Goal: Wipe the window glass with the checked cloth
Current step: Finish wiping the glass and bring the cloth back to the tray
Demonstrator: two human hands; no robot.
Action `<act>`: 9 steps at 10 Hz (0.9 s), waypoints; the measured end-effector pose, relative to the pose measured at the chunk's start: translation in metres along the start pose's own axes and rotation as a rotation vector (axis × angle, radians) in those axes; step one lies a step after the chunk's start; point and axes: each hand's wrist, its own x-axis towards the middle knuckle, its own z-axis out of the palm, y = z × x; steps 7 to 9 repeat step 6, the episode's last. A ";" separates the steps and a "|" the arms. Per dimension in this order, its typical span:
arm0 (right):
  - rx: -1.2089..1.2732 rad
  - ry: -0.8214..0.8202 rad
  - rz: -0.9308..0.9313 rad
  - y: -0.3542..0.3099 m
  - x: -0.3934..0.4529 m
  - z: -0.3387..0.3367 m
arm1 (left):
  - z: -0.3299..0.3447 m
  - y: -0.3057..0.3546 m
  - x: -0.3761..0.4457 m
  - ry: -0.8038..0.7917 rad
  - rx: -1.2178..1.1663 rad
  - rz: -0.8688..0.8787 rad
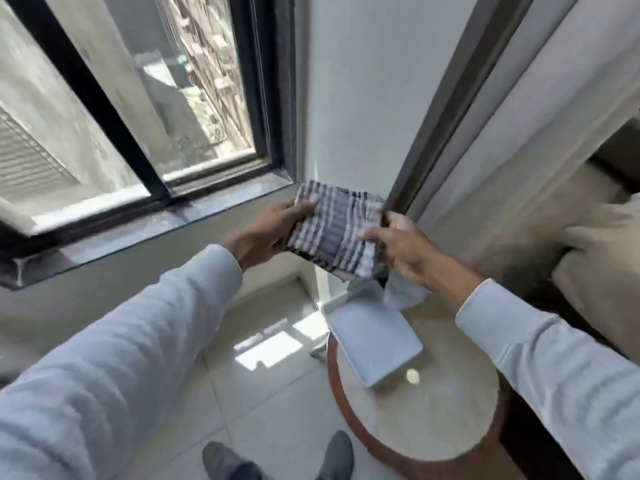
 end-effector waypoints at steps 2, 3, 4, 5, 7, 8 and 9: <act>-0.182 0.215 0.266 0.204 0.041 -0.047 | 0.054 -0.194 0.074 -0.049 0.123 -0.356; -0.224 0.273 0.349 0.282 0.066 -0.064 | 0.080 -0.262 0.101 0.032 0.163 -0.390; -0.201 0.316 0.387 0.336 0.093 -0.075 | 0.095 -0.310 0.135 0.083 0.190 -0.361; -0.187 0.293 0.388 0.372 0.111 -0.084 | 0.099 -0.339 0.164 0.093 0.252 -0.326; -0.314 0.335 0.366 0.391 0.122 -0.089 | 0.096 -0.358 0.177 0.102 0.620 -0.199; -0.314 0.335 0.366 0.391 0.122 -0.089 | 0.096 -0.358 0.177 0.102 0.620 -0.199; -0.314 0.335 0.366 0.391 0.122 -0.089 | 0.096 -0.358 0.177 0.102 0.620 -0.199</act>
